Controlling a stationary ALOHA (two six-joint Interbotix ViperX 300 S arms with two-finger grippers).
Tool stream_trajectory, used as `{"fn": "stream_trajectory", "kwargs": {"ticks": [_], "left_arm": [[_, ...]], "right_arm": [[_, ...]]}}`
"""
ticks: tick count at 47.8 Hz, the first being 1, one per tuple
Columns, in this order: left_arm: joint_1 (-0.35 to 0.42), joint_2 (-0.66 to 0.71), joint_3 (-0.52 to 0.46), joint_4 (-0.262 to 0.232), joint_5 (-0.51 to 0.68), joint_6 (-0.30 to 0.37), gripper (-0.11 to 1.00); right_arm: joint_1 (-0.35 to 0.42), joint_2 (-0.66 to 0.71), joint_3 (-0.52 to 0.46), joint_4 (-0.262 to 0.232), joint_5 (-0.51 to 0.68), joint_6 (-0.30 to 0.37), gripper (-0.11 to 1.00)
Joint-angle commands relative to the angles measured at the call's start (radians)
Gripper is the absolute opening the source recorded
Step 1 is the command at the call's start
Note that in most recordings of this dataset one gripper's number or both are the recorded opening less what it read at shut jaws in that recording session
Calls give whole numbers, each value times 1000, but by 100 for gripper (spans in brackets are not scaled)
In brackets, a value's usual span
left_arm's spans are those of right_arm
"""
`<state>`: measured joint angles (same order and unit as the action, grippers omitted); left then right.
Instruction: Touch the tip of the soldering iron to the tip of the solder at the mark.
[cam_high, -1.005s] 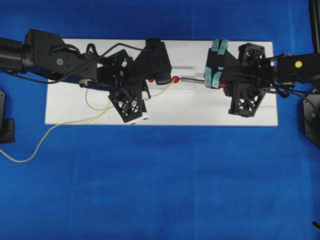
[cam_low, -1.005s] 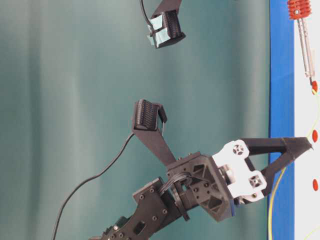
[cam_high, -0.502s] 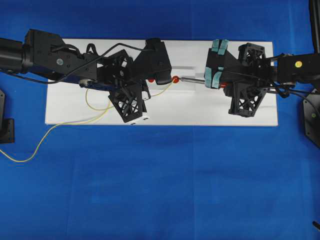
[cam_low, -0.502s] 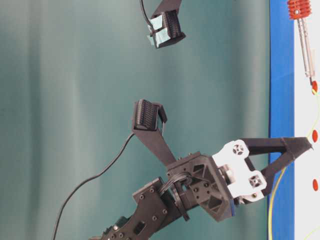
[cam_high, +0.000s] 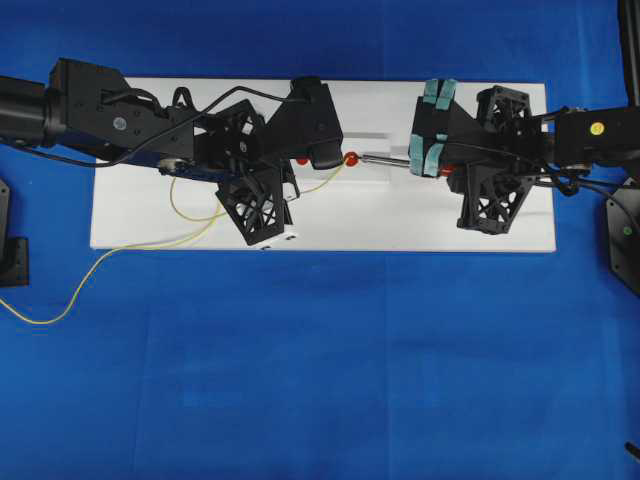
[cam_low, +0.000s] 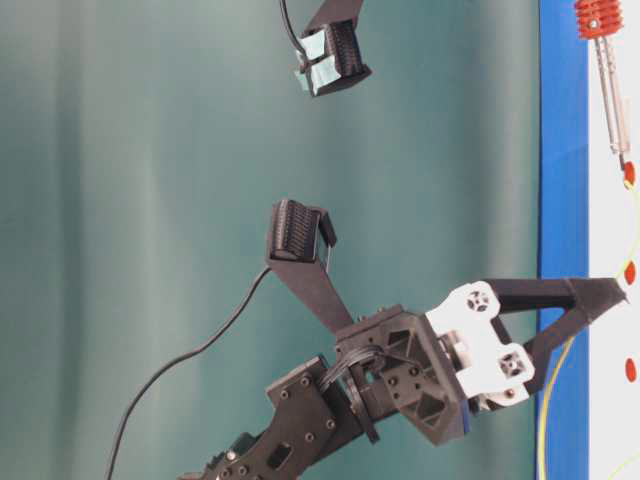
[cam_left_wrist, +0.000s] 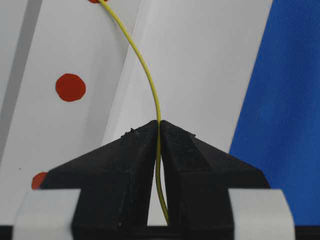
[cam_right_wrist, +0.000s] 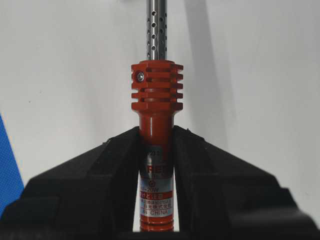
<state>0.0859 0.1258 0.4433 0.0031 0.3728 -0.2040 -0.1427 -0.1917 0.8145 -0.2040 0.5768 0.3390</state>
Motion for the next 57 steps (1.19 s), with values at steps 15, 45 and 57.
{"fn": "stream_trajectory", "kwargs": {"ticks": [15,45,57], "left_arm": [[-2,-12,-23,0,-3,2,3],[-9,-106,-3,2,35,12,3],[-37,-307,86,2,67,8,3]], "right_arm": [[5,-9,-21,-3,-3,2,6],[5,-9,-21,-3,-3,8,6],[5,-9,-21,-3,-6,9,6]]}}
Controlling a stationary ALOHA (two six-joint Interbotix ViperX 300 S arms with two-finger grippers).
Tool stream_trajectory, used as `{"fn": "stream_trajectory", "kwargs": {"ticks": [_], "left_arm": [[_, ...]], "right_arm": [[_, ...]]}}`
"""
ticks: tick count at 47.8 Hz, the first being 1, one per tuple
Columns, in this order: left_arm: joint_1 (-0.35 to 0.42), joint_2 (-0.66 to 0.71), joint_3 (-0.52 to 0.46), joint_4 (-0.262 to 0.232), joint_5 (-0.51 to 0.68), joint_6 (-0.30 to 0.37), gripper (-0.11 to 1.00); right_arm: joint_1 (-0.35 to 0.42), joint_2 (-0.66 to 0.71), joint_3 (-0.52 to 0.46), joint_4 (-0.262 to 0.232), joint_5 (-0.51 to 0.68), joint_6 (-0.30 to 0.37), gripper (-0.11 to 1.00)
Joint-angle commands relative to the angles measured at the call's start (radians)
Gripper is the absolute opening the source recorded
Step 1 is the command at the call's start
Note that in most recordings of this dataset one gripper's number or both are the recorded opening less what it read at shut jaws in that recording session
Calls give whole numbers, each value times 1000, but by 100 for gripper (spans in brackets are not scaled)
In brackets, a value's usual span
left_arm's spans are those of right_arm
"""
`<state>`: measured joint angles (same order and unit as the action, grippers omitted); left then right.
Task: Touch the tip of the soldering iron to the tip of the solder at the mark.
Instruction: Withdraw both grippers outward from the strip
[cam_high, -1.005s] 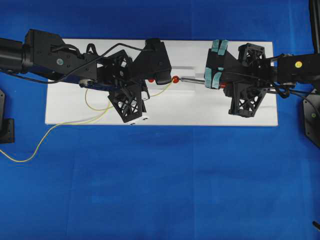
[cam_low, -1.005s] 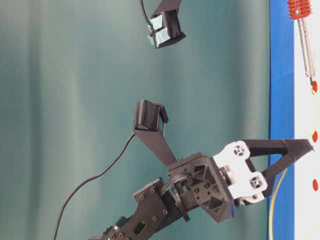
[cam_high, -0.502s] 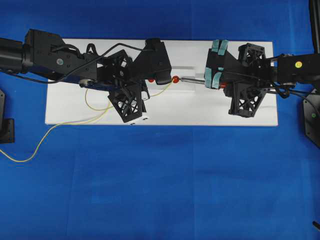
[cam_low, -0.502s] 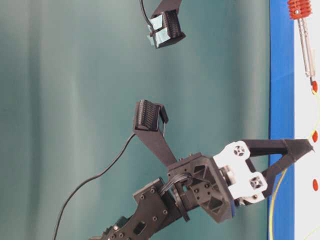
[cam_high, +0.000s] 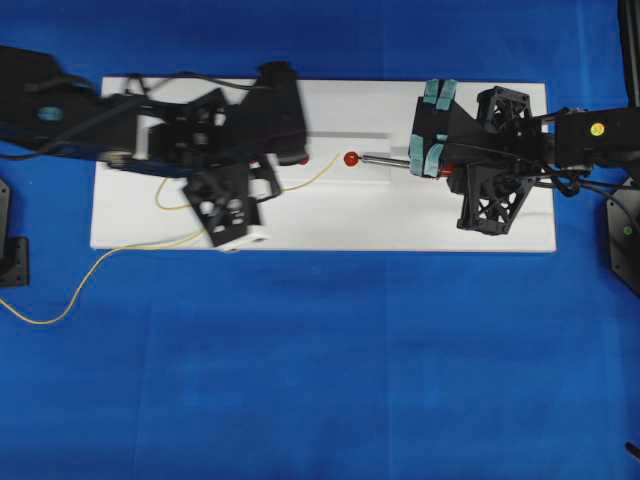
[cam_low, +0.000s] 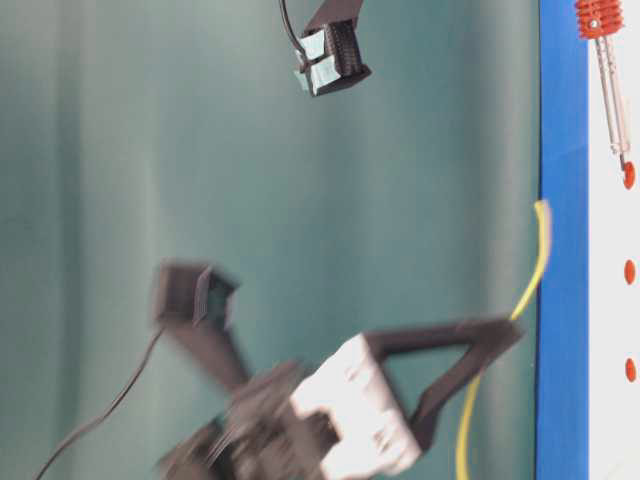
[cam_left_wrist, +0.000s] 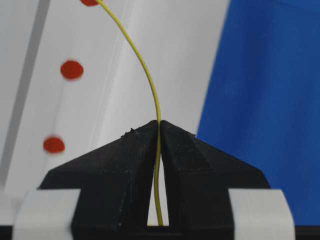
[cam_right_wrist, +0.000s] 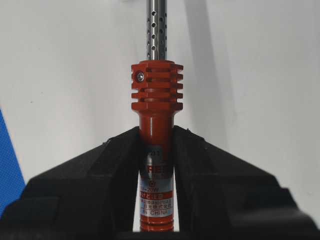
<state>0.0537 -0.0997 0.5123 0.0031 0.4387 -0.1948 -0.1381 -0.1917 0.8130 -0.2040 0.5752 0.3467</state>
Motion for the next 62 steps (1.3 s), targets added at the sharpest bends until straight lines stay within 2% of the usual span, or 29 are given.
{"fn": "stream_trajectory", "kwargs": {"ticks": [1,9,19,35,45,54,62], "left_arm": [[-5,-98,29,2,2,-2,3],[-8,-222,118,2,-9,-6,3],[-14,-262,169,2,-26,-8,3],[-15,-344,244,2,-32,-11,3],[-15,-400,291,2,-58,-11,3],[-18,-416,307,2,-69,-15,3],[-81,-425,310,-5,-71,-28,3]], "right_arm": [[0,-9,-20,-3,-5,2,6],[0,-9,-21,-3,-6,2,6],[-6,-46,-21,-3,-2,3,6],[-8,-299,71,-18,3,8,6],[-9,-405,130,-21,0,48,6],[-9,-408,144,-23,-34,75,6],[21,-414,141,-2,-49,124,6]]}}
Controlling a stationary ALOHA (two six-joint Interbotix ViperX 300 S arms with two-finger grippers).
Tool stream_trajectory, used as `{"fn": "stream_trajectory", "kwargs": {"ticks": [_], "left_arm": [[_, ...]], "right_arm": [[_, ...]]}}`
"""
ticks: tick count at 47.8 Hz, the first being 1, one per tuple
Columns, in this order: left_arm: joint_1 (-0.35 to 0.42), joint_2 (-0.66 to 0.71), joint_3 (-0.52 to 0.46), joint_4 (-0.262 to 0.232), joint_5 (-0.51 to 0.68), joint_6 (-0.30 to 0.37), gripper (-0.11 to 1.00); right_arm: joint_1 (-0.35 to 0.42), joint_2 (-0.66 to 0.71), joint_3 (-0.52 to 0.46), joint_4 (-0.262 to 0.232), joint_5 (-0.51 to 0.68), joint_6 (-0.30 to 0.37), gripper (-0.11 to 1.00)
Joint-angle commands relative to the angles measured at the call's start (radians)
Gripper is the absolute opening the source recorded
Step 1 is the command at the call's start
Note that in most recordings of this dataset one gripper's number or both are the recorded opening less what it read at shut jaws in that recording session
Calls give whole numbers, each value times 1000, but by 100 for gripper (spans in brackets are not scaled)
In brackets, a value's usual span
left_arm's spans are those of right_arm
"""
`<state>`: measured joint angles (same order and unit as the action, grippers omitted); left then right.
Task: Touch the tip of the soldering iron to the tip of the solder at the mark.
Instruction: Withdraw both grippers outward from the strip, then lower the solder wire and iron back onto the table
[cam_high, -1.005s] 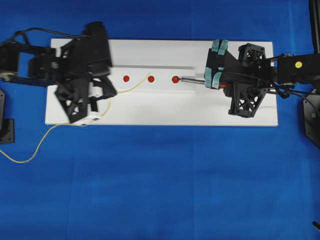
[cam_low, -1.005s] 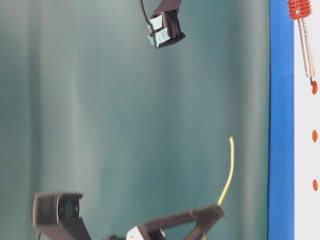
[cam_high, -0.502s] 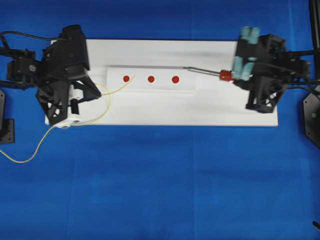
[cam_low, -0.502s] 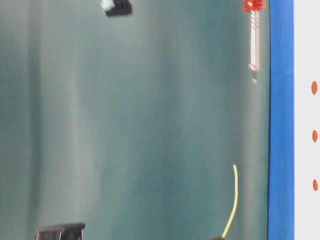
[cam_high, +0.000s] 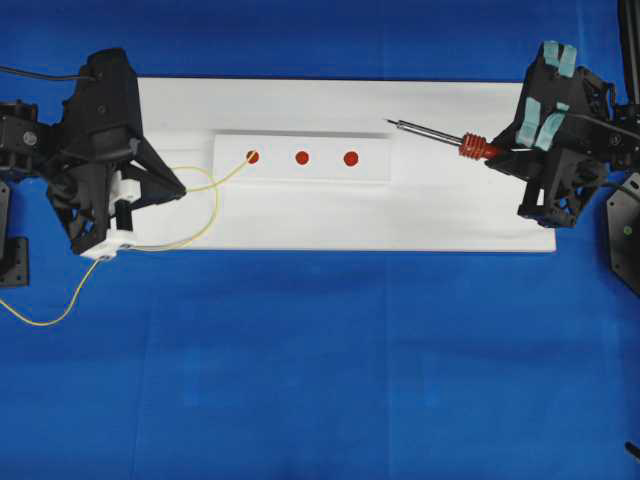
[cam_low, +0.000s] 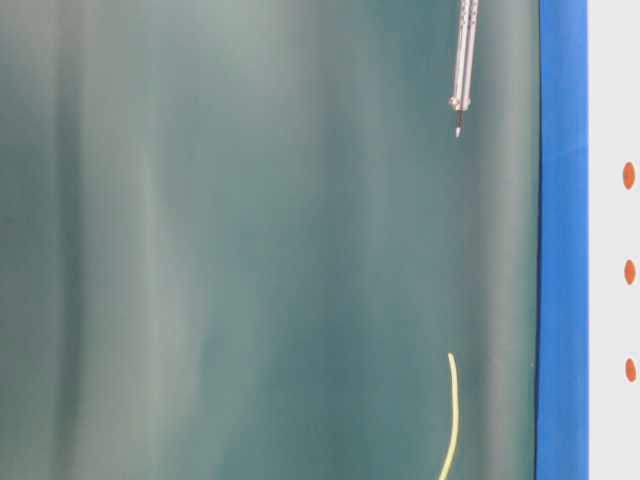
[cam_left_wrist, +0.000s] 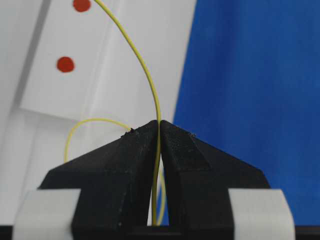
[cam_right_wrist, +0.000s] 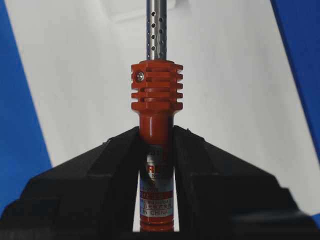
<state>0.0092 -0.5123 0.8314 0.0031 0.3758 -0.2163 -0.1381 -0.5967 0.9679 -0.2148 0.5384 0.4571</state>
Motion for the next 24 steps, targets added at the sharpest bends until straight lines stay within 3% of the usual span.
{"fn": "stream_trajectory", "kwargs": {"ticks": [1,11,18,24], "left_arm": [[-49,-14,-9,-5,-11,-14,3],[-230,-9,6,-5,-81,-112,3],[-371,32,41,-3,-229,-141,3],[-445,124,83,-5,-380,-146,3]], "right_arm": [[32,-9,-12,12,-15,23,6],[229,-8,-11,15,-112,110,6],[385,44,-15,12,-212,147,6],[459,138,-23,12,-270,160,6]]}}
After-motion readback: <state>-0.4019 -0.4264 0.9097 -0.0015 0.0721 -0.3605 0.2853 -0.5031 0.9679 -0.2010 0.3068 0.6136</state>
